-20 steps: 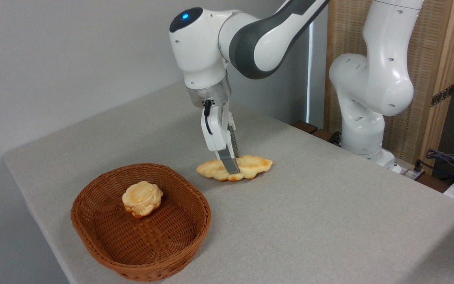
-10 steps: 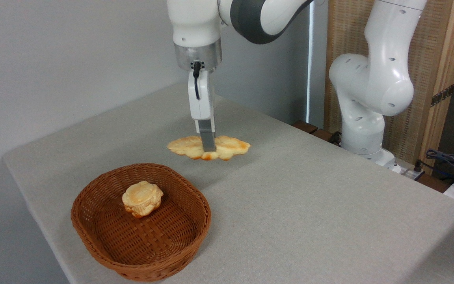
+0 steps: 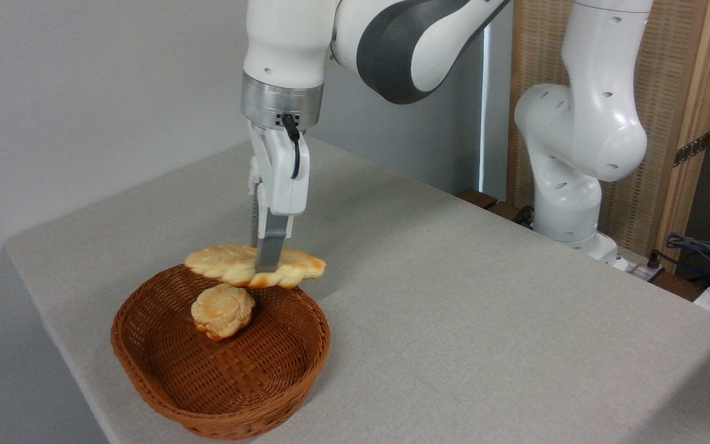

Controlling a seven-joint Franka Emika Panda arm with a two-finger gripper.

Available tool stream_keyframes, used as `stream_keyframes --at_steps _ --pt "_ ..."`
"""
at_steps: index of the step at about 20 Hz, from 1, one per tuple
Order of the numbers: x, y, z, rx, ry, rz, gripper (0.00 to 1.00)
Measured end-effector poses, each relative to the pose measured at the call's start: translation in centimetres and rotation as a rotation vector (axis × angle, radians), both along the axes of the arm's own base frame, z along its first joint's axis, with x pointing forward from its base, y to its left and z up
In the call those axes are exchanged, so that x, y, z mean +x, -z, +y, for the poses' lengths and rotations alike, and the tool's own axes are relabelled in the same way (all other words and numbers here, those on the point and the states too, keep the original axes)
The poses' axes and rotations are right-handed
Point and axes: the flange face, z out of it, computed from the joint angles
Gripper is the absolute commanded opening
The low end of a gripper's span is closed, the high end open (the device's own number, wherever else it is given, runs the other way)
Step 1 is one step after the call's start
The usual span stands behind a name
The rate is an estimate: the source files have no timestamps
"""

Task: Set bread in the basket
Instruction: 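Lift the roll and carry it over the wicker basket, then lower the roll into the basket beside the bun and open the gripper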

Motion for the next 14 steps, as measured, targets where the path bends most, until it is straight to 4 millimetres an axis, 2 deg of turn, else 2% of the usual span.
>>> stream_keyframes --at_steps 1,3,4,7,10,14 --pt "0.7 -0.5 0.9 -0.021 -0.028 -0.011 0.37" --pt "1.9 -1.0 2.5 -0.037 -0.068 -0.025 0.51" --pt "2.3 -0.9 3.0 -0.036 -0.08 -0.03 0.68" --pt "3.7 0.9 3.0 -0.02 -0.095 -0.037 0.85" --pt "4.7 3.0 2.8 -0.004 -0.101 -0.023 0.92" --pt "5.3 3.8 2.8 0.005 -0.108 -0.034 1.0"
